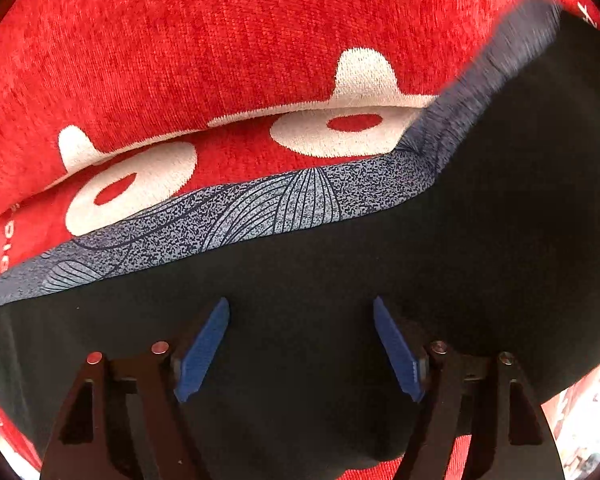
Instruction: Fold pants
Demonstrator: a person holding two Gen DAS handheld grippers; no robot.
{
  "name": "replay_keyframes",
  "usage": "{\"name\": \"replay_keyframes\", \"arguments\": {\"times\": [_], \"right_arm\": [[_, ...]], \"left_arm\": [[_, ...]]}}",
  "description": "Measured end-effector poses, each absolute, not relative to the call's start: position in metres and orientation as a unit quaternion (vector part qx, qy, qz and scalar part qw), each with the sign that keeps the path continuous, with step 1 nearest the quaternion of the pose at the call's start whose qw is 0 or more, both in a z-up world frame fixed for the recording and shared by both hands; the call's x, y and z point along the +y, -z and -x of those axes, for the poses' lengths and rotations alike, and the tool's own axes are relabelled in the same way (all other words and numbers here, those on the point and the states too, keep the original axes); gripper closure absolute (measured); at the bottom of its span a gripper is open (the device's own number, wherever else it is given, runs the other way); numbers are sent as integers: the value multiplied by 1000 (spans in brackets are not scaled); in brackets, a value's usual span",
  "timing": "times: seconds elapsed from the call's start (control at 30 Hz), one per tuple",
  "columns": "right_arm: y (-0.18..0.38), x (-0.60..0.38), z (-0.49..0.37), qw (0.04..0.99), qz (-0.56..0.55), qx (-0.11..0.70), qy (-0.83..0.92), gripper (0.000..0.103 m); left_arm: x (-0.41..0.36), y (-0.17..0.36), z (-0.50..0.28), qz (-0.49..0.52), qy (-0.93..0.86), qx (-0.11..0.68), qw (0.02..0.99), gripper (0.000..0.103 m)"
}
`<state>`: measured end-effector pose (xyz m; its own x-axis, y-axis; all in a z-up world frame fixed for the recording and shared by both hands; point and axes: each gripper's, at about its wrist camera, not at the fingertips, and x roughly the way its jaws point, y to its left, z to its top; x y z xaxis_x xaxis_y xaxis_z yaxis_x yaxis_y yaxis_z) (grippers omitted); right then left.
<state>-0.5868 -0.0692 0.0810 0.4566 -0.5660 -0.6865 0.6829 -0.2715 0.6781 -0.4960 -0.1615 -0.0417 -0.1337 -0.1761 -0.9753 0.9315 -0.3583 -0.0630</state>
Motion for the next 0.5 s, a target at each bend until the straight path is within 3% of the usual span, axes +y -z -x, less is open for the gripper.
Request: {"name": "replay_keyframes", "arguments": {"times": [0.13, 0.27, 0.5], "right_arm": [[-115, -86, 532, 638, -526, 162, 538, 87], [-128, -95, 476, 663, -471, 242, 529, 87], [-76, -107, 338, 654, -376, 424, 501, 87]], "left_arm": [[-171, 32, 468, -480, 668, 416, 388, 26], [-190, 10, 389, -446, 649, 439, 432, 26], [-211, -8, 236, -435, 595, 448, 506, 26]]}}
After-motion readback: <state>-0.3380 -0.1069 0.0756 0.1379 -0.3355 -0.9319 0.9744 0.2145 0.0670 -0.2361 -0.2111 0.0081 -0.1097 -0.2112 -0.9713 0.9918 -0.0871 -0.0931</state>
